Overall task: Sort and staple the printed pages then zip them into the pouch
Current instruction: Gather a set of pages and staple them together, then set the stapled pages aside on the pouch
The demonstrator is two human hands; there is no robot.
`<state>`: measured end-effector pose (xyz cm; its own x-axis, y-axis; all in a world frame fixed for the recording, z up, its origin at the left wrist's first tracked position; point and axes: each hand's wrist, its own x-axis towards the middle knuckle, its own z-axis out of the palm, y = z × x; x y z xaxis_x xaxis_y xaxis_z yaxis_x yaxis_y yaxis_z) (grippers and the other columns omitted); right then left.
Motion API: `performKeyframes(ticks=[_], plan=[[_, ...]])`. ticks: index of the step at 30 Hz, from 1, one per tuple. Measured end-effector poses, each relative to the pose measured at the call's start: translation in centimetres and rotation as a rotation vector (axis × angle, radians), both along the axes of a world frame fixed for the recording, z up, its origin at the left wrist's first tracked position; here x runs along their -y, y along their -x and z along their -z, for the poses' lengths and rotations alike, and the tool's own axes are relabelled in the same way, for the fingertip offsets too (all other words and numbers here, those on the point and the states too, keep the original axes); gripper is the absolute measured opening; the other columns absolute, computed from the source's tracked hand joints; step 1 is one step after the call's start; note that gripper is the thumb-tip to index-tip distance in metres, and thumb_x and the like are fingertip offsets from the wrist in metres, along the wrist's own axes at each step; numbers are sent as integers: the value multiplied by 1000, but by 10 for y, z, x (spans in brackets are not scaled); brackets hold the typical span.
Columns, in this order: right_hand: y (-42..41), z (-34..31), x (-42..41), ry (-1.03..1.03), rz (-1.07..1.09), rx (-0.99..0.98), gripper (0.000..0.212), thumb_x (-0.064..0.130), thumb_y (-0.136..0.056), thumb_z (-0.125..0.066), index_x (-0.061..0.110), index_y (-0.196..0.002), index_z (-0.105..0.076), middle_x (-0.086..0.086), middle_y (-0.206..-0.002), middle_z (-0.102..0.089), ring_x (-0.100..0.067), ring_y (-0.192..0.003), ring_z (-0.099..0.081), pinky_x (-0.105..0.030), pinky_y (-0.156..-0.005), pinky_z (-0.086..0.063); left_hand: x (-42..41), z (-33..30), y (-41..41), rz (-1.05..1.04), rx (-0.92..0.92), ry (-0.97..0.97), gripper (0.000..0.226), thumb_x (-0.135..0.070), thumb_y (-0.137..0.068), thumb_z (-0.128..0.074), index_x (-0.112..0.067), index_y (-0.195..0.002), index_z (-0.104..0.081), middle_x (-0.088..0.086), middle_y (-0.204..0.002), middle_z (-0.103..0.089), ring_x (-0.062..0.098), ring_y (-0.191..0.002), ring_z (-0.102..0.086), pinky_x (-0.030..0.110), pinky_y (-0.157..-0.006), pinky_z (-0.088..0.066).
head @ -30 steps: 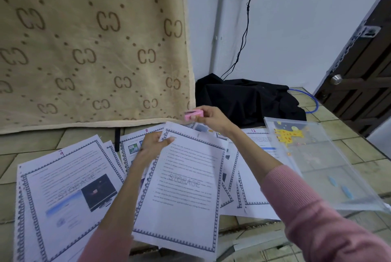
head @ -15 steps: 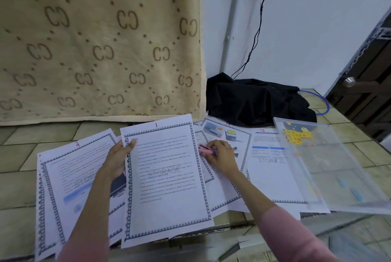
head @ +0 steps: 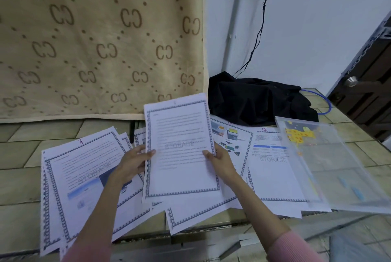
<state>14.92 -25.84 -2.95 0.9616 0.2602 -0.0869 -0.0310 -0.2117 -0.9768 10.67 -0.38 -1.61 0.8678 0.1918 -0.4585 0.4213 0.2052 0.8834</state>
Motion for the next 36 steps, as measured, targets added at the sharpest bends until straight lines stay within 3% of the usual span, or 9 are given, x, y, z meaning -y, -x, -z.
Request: performKeyframes(ticks=[3,7,12,15,19,21,26,31,36], plan=[[0,-15,-8,-65,81,134,23,12,-97,-49,17,-118,-57,9,-115,-64,9,-103,-60,-15,-89,-50,28,-15,8,-111,177,-166,35,-9,-81,-70,-15,-114,-59,5,-106,-67,17,-91,-64,34,-86,-52],[1,-36,-24,-172,141,303,30,12,-98,-47,6,-126,-54,13,-113,-62,14,-102,-57,-6,-84,-44,56,-47,9,-350,383,-339,32,-10,-84,-67,-12,-114,-58,1,-101,-63,14,-91,-59,25,-82,-46],[16,-6,-33,-36,99,288,37,18,-99,-44,7,-134,-48,3,-125,-59,19,-107,-51,-12,-95,-44,73,-15,25,-327,194,-347,65,-28,-83,-67,3,-134,-40,18,-132,-50,33,-125,-48,30,-99,-39],[18,-3,-27,-60,175,251,36,22,-99,-45,9,-133,-49,4,-125,-60,14,-108,-52,-11,-95,-44,81,-10,30,-327,208,-347,55,-23,-86,-63,5,-131,-44,18,-130,-53,30,-122,-51,27,-95,-36],[8,-31,17,-122,430,275,6,20,-95,-54,22,-94,-59,16,-85,-61,14,-75,-57,-6,-68,-44,104,-35,12,-122,337,-381,37,-11,-88,-61,-1,-123,-53,5,-111,-56,20,-104,-53,26,-86,-38],[2,-37,54,-12,550,342,27,20,-97,-50,28,-72,-44,12,-61,-44,4,-53,-46,-14,-53,-35,131,-43,-3,53,366,-373,24,-14,-86,-65,-12,-110,-59,0,-102,-60,18,-98,-58,25,-82,-42],[-3,-25,164,287,841,345,23,22,-99,-45,12,-78,-43,6,-60,-43,-13,-55,-43,-29,-52,-28,210,-36,-22,344,492,-214,28,-52,-87,-45,-37,-107,-56,-21,-107,-61,-1,-103,-59,10,-81,-45],[-2,-12,263,470,1012,155,24,24,-99,-41,6,-84,-47,-8,-74,-52,-31,-74,-53,-33,-53,-29,249,18,-29,731,492,-943,51,-40,-99,-31,-19,-145,-27,1,-155,-24,15,-144,-18,26,-114,-14],[-7,1,295,664,1018,-43,24,24,-99,-37,4,-99,-50,-18,-93,-60,-31,-78,-53,-36,-65,-38,250,44,-27,839,417,-1238,79,-69,-85,-2,-24,-150,-7,5,-159,8,18,-146,11,36,-117,7]])
